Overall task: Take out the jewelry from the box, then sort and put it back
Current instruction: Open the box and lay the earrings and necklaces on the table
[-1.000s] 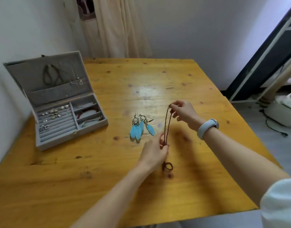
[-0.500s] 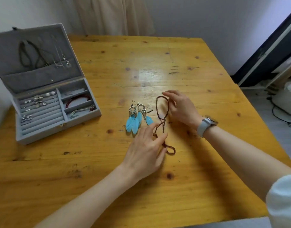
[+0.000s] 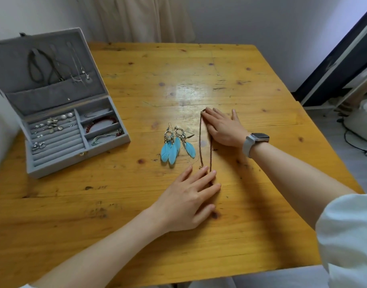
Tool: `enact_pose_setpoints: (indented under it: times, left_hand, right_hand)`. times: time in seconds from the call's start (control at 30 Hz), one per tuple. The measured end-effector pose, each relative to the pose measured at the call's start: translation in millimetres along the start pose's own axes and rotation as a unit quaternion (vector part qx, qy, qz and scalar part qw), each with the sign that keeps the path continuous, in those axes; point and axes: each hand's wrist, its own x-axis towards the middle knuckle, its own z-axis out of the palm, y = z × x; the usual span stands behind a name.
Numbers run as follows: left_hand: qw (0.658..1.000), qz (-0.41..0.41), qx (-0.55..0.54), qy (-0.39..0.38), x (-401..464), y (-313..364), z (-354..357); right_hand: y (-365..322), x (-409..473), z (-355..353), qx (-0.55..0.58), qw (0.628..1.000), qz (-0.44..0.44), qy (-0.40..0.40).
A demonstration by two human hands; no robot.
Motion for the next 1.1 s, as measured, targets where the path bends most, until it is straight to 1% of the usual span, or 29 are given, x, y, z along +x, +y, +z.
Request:
enact_pose_setpoints:
  times: [0.07, 0.13, 0.2, 0.27, 0.37, 0.47, 0.53, 0.63, 0.77, 0.87, 0.93, 1.0, 1.1]
  left_hand:
    - [1.0, 0.012, -0.001, -0.001, -3.4, 0.0, -1.2]
    - [1.0, 0.015, -0.002, 0.009, -5.6, -0.6, -2.4]
    - [1.0, 0.006, 0.001, 0.018, -5.6, -2.3, -2.9]
    - [1.0, -0.006, -0.005, 0.003, -4.9, -3.7, -1.3]
    - [1.0, -0.008, -0.005, -0.017, -4.7, -2.5, 2.0]
    - [1.0, -0.006, -0.016, -0.011, -4.1, -3.9, 1.3]
    - [1.0, -0.004, -0.023, 0.005, -4.6, -7.6, -2.5]
    - [0.999, -0.006, -0.018, 0.04, -5.6, -18.1, -14.1]
    - [0.995, -0.025, 0.009, 0.097, -7.7, -45.8, -46.1]
    - [0.989, -0.068, 0.036, 0.13, -15.3, -85.0, -80.7]
    - [0.978, -0.116, 0.051, 0.166, -24.8, -118.1, -106.9]
    - [0.958, -0.178, 0.07, 0.216, -37.7, -152.6, -132.4]
    - [0.913, -0.289, 0.101, 0.269, -60.6, -203.0, -163.9]
  right_hand:
    - [-2.1, 0.9, -1.7, 0.031, 0.999, -0.002, 0.016]
    - [-3.9, -2.7, -0.4, 0.071, 0.996, -0.01, 0.054]
    - [-5.3, -8.8, 2.5, 0.077, 0.994, -0.026, 0.079]
    - [-6.3, -14.0, 6.1, 0.059, 0.996, -0.039, 0.061]
    - [-7.7, -17.1, 9.8, 0.008, 0.999, -0.039, 0.003]
    - [-12.0, -16.8, 7.9, -0.006, 0.999, -0.039, -0.012]
    - [-17.4, -17.2, 3.5, 0.015, 0.999, -0.039, 0.012]
    - [-29.6, -16.8, -8.5, 0.071, 0.994, -0.041, 0.072]
    - [-56.4, -5.6, -33.8, 0.108, 0.982, -0.081, 0.133]
    - [-89.4, 13.4, -58.5, 0.123, 0.974, -0.106, 0.159]
    - [-116.6, 29.3, -73.8, 0.134, 0.965, -0.131, 0.185]
    - [-146.1, 46.7, -87.0, 0.154, 0.954, -0.156, 0.205]
    - [-191.0, 74.9, -101.2, 0.192, 0.941, -0.181, 0.214]
